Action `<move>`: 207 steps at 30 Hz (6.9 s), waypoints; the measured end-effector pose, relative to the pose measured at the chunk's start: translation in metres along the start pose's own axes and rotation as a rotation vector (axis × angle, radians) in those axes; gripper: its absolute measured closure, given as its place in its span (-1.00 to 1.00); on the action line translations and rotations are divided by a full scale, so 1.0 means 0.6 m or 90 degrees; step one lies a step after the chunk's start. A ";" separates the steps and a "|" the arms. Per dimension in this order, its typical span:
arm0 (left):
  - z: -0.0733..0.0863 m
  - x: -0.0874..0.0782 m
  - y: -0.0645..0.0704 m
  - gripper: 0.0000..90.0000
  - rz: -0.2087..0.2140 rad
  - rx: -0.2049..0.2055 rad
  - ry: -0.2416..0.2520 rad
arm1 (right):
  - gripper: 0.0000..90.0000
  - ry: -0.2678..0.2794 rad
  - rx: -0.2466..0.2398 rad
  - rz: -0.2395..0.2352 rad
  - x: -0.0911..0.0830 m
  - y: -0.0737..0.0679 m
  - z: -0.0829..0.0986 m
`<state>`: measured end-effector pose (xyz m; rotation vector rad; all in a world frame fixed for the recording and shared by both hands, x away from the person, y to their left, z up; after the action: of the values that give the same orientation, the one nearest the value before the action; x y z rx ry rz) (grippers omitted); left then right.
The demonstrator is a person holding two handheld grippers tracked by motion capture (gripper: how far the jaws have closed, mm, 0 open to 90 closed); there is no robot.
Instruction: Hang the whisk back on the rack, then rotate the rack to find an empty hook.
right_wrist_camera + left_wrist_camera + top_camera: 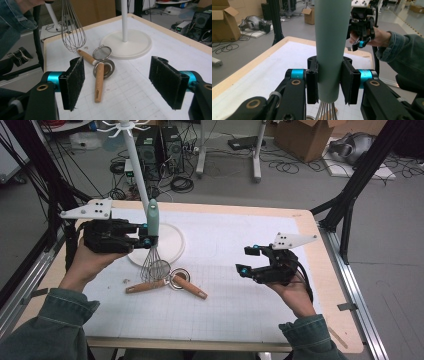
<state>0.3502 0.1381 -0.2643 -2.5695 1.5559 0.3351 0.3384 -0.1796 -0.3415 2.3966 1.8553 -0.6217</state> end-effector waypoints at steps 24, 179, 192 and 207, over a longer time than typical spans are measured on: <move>-0.051 -0.008 -0.066 0.54 -0.035 -0.036 0.035 | -0.40 -0.006 0.003 0.023 -0.019 0.011 0.028; -0.219 -0.074 -0.151 0.99 -0.066 -0.010 0.063 | -0.43 -0.025 -0.008 0.009 -0.017 0.029 0.011; -0.218 -0.087 -0.191 0.99 -0.084 -0.024 0.067 | -0.43 -0.026 -0.004 0.026 -0.030 0.038 0.013; -0.214 -0.084 -0.225 0.99 -0.112 -0.041 0.067 | -0.43 -0.028 -0.006 0.027 -0.034 0.042 0.010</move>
<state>0.4634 0.2165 -0.1289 -2.7913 1.3560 0.2402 0.3562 -0.2069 -0.3454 2.3892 1.7827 -0.6538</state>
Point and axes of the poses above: each handheld gripper's, and its own axes: x roughly forward along the jaws, z roughly out of its underside, y roughly to its right, the point moved 7 cm from there along x, roughly forward along the jaws, and after that the axes turned 11 degrees about -z, right-handed, at the moved point
